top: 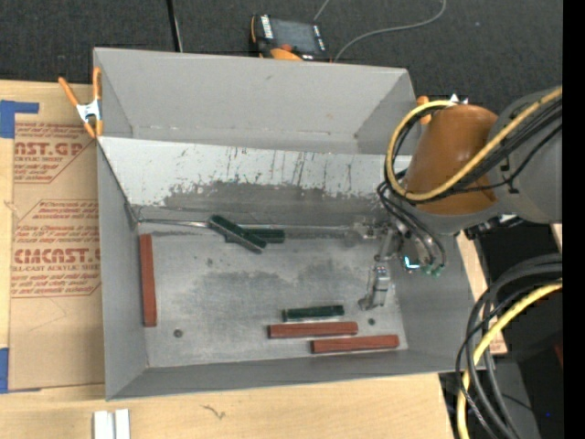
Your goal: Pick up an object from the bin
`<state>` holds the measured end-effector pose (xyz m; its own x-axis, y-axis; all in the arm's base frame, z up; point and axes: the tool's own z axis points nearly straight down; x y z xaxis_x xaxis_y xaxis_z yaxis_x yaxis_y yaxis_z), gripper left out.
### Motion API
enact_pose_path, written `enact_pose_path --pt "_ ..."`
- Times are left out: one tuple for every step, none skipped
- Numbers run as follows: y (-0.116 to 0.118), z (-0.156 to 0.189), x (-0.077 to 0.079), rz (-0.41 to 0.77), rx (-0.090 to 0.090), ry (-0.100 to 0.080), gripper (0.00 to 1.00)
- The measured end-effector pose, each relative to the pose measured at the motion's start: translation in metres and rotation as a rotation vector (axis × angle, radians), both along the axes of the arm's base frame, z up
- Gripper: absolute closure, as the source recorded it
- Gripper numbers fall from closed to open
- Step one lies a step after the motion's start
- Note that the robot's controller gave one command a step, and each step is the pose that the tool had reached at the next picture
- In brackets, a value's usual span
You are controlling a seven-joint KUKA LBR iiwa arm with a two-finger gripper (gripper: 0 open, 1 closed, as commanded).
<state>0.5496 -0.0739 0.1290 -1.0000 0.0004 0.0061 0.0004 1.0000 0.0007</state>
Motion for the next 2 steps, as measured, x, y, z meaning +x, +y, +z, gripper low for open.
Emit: enact_pose_path --pt "0.0341 -0.0628 -0.0505 -0.014 0.002 0.0 0.0" --pt "0.0325 -0.0583 -0.0467 -0.015 0.0 -0.009 1.0"
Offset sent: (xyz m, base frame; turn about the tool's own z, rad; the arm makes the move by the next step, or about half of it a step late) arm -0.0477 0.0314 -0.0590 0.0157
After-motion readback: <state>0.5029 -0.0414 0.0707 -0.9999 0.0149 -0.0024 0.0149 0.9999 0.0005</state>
